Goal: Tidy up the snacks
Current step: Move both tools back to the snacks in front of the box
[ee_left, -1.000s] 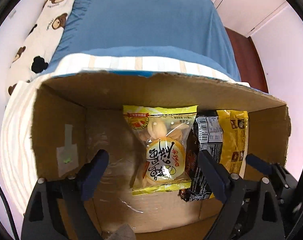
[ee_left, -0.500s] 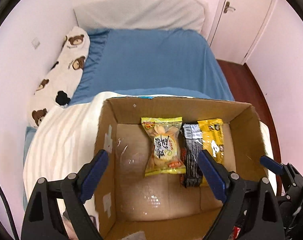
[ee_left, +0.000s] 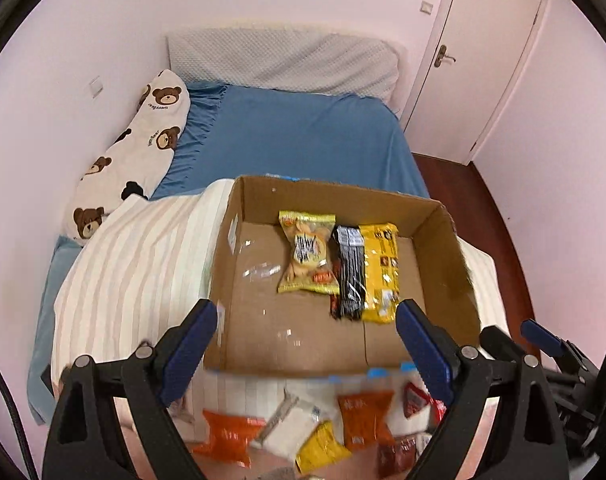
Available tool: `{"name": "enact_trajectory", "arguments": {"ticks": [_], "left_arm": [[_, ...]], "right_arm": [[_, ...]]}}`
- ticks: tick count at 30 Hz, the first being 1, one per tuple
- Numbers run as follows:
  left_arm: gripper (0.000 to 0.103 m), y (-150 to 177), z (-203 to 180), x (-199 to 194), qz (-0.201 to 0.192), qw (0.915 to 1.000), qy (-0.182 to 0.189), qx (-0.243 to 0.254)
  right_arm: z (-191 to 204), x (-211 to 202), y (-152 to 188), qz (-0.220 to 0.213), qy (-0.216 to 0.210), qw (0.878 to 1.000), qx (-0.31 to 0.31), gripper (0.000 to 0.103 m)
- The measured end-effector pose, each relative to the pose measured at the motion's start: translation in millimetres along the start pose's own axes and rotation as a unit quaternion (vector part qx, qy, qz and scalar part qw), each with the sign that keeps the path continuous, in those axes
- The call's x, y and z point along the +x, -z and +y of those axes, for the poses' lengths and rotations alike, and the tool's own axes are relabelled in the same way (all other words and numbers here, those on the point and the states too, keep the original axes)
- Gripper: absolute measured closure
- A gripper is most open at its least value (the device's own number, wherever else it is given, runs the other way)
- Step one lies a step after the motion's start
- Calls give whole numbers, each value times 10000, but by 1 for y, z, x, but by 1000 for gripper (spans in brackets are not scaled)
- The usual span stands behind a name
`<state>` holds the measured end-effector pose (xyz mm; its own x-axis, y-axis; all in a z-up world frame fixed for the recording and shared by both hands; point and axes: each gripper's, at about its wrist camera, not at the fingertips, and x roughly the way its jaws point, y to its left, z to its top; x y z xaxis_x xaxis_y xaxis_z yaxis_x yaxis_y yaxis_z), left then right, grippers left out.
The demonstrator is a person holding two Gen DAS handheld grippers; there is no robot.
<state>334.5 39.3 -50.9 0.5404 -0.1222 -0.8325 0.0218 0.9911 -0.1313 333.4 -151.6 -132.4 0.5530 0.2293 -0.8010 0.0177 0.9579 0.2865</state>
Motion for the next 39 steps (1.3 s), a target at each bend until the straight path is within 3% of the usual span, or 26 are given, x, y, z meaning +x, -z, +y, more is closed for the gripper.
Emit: {"name": "enact_trajectory", "arguments": {"ticks": [7,12,15,18,25,28,32,34,39], "left_arm": [[12,59,18,-19,198,9996,-219,-16],[12,101,27,11,719,9960,-483,210],[12,118,21,56,1321,9896,-363,439],[12,136,5,100,1768,9797,-268,905],[12,164,-18,174,2524,9544,-307,1562],[14,170,-24,189,2605,9497,-253,1720],[45,172,-13,192,2665,9557,62,1247],[46,173,0,190,2683,9594,210,845],[49,189,32,180,2689,9630,104,121]], "right_arm": [[-30,-23,55,363,-121,9984,421,1],[-49,-7,98,842,6,9944,642,1],[-61,10,122,1195,-70,9891,855,6],[-66,25,136,1454,-112,9854,875,30],[-62,54,150,1790,-2,9814,690,30],[-56,68,153,1961,-37,9787,607,30],[-39,89,155,2102,3,9768,411,30],[-31,99,156,2144,50,9763,306,30],[-8,134,157,2257,323,9736,-40,30]]}}
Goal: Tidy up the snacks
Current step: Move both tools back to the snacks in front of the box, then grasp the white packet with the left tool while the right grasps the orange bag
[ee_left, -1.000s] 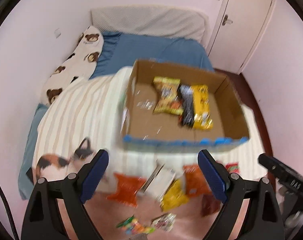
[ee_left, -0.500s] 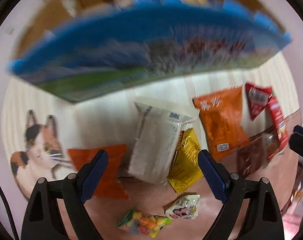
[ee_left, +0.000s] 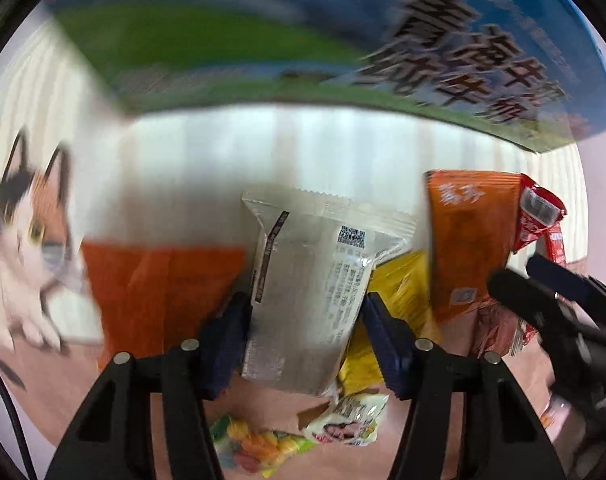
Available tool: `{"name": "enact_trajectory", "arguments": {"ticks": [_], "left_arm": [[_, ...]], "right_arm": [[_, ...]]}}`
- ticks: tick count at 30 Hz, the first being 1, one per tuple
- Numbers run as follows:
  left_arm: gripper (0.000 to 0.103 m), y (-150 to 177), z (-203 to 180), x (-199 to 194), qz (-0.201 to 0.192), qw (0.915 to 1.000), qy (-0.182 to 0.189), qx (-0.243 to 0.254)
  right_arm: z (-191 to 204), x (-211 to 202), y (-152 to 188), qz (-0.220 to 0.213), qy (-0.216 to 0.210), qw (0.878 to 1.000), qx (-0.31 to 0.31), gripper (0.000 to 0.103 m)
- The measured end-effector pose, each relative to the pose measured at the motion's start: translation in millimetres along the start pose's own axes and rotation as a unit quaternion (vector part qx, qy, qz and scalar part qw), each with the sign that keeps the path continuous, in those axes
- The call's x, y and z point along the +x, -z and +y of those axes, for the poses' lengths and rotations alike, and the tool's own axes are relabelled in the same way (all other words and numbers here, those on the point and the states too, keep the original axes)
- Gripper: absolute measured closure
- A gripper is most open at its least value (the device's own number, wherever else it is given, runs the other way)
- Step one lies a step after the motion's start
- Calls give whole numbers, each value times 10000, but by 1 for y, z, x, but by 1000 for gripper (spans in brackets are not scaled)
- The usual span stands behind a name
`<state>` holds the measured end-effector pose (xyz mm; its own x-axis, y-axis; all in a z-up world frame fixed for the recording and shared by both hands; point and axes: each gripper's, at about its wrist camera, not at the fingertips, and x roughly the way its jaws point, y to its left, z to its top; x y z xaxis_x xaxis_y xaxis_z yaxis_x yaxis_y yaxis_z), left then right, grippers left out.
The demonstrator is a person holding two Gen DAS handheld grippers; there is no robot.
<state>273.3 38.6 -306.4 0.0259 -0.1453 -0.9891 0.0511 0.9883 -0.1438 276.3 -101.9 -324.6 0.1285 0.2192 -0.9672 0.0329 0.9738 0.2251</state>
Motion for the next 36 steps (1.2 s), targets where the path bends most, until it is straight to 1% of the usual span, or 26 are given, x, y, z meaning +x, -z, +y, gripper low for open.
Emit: {"name": "enact_trajectory", "arguments": {"ticks": [3,5,6,7,8,10,12,15,17,18,20,21,22,23,24,27,32,34,35,36], "left_arm": [[50,20,13,1,27,9994,-84,-338],[50,34,20,5,50,9988,-123,-465],[50,40,22,8,77,9986,-165,-494],[50,45,23,9,90,9985,-179,-505],[50,48,23,11,99,9985,-184,-516],[50,56,24,14,120,9983,-196,-531],[50,60,25,16,127,9982,-185,-552],[49,67,27,22,134,9983,-166,-550],[46,66,30,28,150,9982,-134,-573],[45,57,35,27,176,9980,-135,-592],[41,58,39,33,225,9978,-127,-607],[41,57,39,37,244,9980,-151,-572],[40,56,37,41,265,9981,-173,-526],[40,57,37,44,296,9983,-216,-451],[40,56,47,44,324,9984,-250,-395],[40,54,44,46,328,9985,-321,-285],[40,55,41,48,281,9987,-325,-275],[41,57,40,45,243,9988,-324,-275],[41,59,38,42,211,9989,-331,-276],[41,62,34,44,172,9990,-313,-283]], "right_arm": [[9,21,-8,218,129,9997,-15,30],[14,36,-11,345,234,9991,-65,30],[15,41,-11,391,320,9987,-85,32],[14,48,-11,458,375,9982,-56,37],[11,50,-10,472,366,9982,5,39],[1,52,-7,482,239,9984,174,46],[-8,50,-1,640,109,9975,266,47],[-19,46,17,960,-103,9952,184,48],[-24,46,34,1205,-178,9925,39,48],[-25,47,40,1322,-220,9910,-14,48],[-28,53,53,1535,-284,9877,-76,45],[-29,55,57,1544,-254,9877,-68,41],[-31,58,60,1542,-208,9878,-8,39],[-34,62,62,1553,-207,9876,100,39],[-36,65,65,1557,-250,9873,208,39],[-41,67,68,1471,-340,9875,453,39],[-39,68,73,1465,-278,9882,358,39],[-31,66,82,1452,-240,9886,334,39],[-30,66,83,1440,-209,9888,323,40],[-24,68,85,1425,-162,9892,314,43]]}}
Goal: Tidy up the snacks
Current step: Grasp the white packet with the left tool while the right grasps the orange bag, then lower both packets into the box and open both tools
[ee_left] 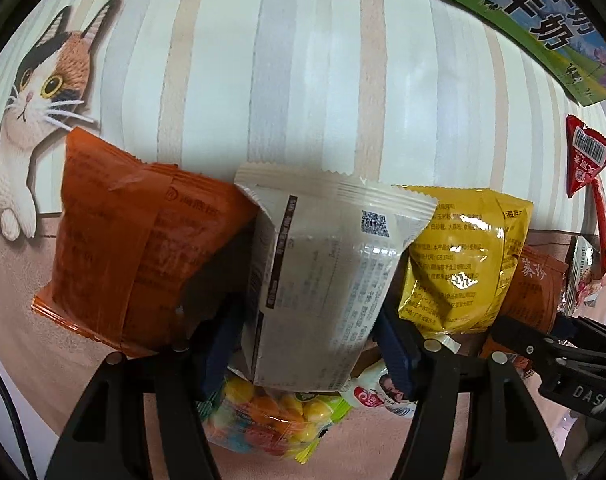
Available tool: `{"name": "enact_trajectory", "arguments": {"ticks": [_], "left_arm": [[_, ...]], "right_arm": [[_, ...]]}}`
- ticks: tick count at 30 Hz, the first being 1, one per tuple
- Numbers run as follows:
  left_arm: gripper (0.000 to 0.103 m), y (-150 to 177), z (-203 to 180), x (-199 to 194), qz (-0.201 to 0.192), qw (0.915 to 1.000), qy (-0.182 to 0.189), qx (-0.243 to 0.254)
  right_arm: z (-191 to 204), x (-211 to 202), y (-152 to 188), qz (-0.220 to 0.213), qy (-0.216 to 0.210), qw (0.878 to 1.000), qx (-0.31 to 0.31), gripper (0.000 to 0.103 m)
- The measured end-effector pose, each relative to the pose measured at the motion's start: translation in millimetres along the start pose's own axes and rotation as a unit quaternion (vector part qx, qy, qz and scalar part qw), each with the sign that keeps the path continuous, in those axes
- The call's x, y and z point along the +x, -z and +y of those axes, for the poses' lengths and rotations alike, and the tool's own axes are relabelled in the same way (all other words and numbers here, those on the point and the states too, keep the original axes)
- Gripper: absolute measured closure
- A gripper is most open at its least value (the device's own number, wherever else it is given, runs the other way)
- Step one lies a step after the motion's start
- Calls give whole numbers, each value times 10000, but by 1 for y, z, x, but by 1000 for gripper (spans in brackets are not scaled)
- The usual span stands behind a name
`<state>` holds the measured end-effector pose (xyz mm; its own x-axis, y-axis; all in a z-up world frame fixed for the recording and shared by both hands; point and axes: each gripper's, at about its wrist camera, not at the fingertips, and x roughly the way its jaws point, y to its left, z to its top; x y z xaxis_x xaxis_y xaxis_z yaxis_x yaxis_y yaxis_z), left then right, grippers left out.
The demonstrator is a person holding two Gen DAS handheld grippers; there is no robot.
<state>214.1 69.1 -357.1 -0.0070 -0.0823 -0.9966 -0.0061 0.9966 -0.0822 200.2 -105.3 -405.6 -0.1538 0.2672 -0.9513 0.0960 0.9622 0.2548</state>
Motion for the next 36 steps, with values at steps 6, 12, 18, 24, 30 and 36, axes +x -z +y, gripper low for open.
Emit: {"name": "enact_trajectory", "arguments": {"ticks": [6,12,18,24,30,36], "left_arm": [[43,13,-10,-8,-79,10000,-5,33],[43,17,-13,-14,-83,10000,42,32],[44,26,-12,-31,-40,9996,281,-55],[49,42,-13,-59,-93,9976,657,-208],[51,36,-23,-90,-241,9950,969,-86],[51,11,-32,-165,-833,9859,1448,-2]], "right_arm": [[16,15,11,-142,207,9997,-34,47],[19,10,16,-193,178,9997,24,51],[13,-7,24,-317,-181,9993,120,56],[12,-40,41,-579,-476,9972,38,57],[11,-88,44,-853,-864,9926,-22,57],[16,-163,28,-1381,-1139,9834,-297,57]]}}
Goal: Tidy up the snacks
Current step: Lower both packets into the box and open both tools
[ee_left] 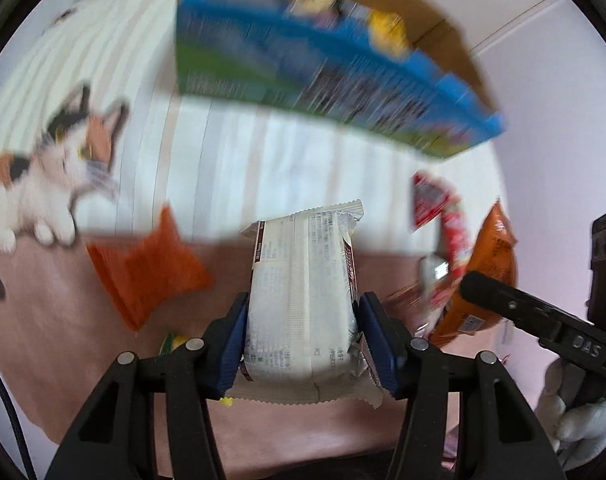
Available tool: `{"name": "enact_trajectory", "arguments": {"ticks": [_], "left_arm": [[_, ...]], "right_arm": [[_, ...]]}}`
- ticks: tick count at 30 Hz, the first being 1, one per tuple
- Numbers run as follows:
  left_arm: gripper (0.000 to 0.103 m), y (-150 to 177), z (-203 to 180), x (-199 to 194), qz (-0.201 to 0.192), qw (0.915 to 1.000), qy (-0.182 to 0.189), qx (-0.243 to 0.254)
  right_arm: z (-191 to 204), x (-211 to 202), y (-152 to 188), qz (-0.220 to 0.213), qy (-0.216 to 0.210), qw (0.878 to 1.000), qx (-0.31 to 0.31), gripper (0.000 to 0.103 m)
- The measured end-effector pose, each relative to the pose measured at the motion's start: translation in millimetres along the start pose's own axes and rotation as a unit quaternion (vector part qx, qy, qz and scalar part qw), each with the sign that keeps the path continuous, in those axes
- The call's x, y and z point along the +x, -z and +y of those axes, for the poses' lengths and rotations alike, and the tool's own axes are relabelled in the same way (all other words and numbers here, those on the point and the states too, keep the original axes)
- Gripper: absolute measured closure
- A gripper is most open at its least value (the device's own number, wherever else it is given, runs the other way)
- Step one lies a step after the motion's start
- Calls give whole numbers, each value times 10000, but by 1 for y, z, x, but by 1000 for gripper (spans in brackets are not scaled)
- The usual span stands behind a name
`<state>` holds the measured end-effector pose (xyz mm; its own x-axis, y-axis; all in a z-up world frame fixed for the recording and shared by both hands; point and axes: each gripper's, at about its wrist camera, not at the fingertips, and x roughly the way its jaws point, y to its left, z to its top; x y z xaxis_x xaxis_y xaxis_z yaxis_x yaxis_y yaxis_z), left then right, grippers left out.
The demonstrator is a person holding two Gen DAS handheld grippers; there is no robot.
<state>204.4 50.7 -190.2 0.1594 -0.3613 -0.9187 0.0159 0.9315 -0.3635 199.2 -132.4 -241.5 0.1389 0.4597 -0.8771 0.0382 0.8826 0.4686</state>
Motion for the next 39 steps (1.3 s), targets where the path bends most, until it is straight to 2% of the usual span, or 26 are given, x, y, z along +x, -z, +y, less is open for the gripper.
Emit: {"name": "enact_trajectory", "arguments": {"ticks": [3,7,9,11,18,23,27,29,30,31,32,33,35,37,39], "left_arm": [[51,-22,-16,-44,-408,9987,281,132],[51,-55,-35,-93,-895,9945,352,404],[51,-80,-44,-108,-1127,9918,240,556],[51,-108,-55,-112,-1335,9887,4,685],[51,-198,-63,-78,-1387,9837,-662,931],[51,-258,-51,-29,-1181,9825,-1145,874],[50,-298,-33,4,-973,9809,-1507,755],[50,-314,-22,22,-780,9817,-1609,650],[50,-319,-17,30,-668,9825,-1631,603],[45,-323,-13,36,-583,9832,-1644,535],[38,-325,-12,37,-541,9835,-1656,490],[36,-328,-8,40,-509,9847,-1607,437],[21,-328,-7,41,-533,9862,-1519,389],[16,-327,-10,41,-570,9855,-1534,456],[14,-323,-13,42,-555,9843,-1589,534]], "right_arm": [[13,-40,-23,-340,-198,9992,-103,57],[26,-81,-65,-682,-449,9965,-198,57],[29,-93,-92,-822,-407,9955,-249,57],[31,-96,-125,-909,-151,9951,-371,57],[25,-59,-224,-672,482,9956,-436,57],[19,-17,-283,-429,943,9934,-499,57],[4,16,-317,-284,1247,9911,-377,55],[-2,27,-327,-190,1384,9896,-352,51],[-3,34,-332,-98,1426,9891,-354,40],[-4,37,-336,-69,1452,9887,-360,25],[-3,39,-339,-81,1481,9882,-390,20],[-3,40,-340,-83,1486,9879,-427,17],[0,40,-342,-83,1451,9882,-487,16],[1,42,-344,-64,1448,9881,-520,12],[1,43,-343,-57,1396,9889,-512,12]]}}
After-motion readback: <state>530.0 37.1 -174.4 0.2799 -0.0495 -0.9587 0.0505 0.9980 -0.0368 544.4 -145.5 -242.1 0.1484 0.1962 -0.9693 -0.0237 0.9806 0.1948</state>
